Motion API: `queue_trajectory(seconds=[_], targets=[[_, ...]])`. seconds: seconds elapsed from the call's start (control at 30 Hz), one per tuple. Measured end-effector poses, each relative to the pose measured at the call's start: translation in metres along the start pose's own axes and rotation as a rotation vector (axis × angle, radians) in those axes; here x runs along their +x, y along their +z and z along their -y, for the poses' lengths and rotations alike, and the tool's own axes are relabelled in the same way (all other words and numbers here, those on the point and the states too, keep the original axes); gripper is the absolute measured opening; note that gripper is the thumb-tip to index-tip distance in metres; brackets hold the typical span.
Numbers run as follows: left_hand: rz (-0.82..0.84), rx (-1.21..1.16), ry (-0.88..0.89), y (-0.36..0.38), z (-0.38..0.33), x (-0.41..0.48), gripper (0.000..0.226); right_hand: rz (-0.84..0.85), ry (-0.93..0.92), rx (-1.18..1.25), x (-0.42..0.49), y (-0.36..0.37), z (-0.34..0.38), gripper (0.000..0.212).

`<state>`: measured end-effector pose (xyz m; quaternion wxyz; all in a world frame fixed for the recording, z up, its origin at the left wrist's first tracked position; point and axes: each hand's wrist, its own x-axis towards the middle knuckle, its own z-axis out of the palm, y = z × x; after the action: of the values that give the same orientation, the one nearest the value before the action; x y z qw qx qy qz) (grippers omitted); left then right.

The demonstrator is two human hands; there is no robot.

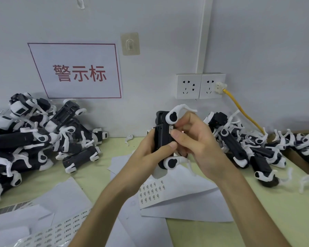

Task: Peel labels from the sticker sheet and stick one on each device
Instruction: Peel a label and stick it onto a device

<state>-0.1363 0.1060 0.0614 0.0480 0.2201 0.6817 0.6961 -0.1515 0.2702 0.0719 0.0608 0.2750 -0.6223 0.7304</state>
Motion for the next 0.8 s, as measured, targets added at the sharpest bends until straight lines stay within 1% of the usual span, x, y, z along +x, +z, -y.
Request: queue_trajectory(seconds=[0.07, 0.13, 0.23, 0.33, 0.37, 0.4, 0.43, 0.5, 0.53, 0.57, 0.6, 0.63, 0.7, 0.73, 0.77, 0.8], targets=[[-0.034, -0.017, -0.021, -0.002, -0.001, 0.001, 0.043, 0.037, 0.031, -0.010, 0.000, -0.003, -0.001, 0.018], [-0.069, -0.036, -0.051, -0.005, 0.000, 0.003, 0.042, 0.061, 0.088, -0.076, 0.001, -0.005, 0.001, 0.022], [-0.082, -0.022, -0.101, -0.012, 0.001, 0.004, 0.040, 0.102, 0.238, -0.271, 0.002, -0.014, 0.008, 0.022], [-0.143, 0.050, -0.140, -0.014, 0.002, 0.005, 0.041, 0.231, 0.360, -0.471, -0.004, -0.033, 0.021, 0.022], [-0.182, 0.075, -0.162, -0.014, 0.002, 0.006, 0.043, 0.250, 0.355, -0.523, -0.006, -0.039, 0.026, 0.022], [-0.208, 0.095, -0.187, -0.015, 0.003, 0.007, 0.042, 0.235, 0.318, -0.543, -0.007, -0.042, 0.029, 0.022], [-0.213, 0.111, -0.208, -0.016, 0.003, 0.007, 0.039, 0.174, 0.252, -0.527, -0.007, -0.044, 0.032, 0.022], [-0.157, 0.157, -0.235, -0.018, 0.001, 0.005, 0.030, 0.004, 0.082, -0.449, -0.006, -0.043, 0.034, 0.018], [-0.112, 0.186, -0.241, -0.019, 0.000, 0.004, 0.031, -0.044, 0.021, -0.449, -0.005, -0.042, 0.034, 0.020], [-0.061, 0.215, -0.242, -0.020, 0.000, 0.003, 0.035, -0.049, -0.006, -0.486, -0.004, -0.041, 0.033, 0.027], [-0.003, 0.244, -0.238, -0.022, -0.002, 0.002, 0.038, -0.004, 0.003, -0.520, -0.005, -0.041, 0.032, 0.036], [0.061, 0.275, -0.232, -0.023, -0.004, 0.000, 0.039, 0.084, 0.055, -0.536, -0.005, -0.041, 0.030, 0.046], [0.188, 0.342, -0.223, -0.024, -0.006, -0.002, 0.039, 0.303, 0.224, -0.519, -0.008, -0.046, 0.027, 0.060], [0.231, 0.365, -0.222, -0.025, -0.007, -0.003, 0.038, 0.393, 0.299, -0.494, -0.009, -0.049, 0.026, 0.062], [0.255, 0.367, -0.222, -0.025, -0.007, -0.003, 0.037, 0.452, 0.352, -0.464, -0.010, -0.051, 0.025, 0.059], [0.266, 0.343, -0.225, -0.026, -0.007, -0.003, 0.035, 0.473, 0.377, -0.429, -0.010, -0.052, 0.024, 0.054]])
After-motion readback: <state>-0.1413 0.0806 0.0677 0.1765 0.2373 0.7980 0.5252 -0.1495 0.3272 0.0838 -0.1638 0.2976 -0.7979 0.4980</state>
